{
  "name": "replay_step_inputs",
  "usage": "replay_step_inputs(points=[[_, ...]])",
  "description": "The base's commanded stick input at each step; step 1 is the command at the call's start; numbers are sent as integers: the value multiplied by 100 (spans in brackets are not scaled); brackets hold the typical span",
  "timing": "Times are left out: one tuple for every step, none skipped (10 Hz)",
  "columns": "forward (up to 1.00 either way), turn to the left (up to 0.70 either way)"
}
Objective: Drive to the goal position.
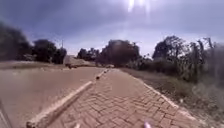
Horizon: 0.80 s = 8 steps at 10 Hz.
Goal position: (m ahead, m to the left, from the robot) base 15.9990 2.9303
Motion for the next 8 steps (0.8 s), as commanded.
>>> replay_step_inputs(points=[[70, -9], [70, 0], [70, 0], [70, 0], [70, 0], [70, 0], [70, 0], [70, 0]])
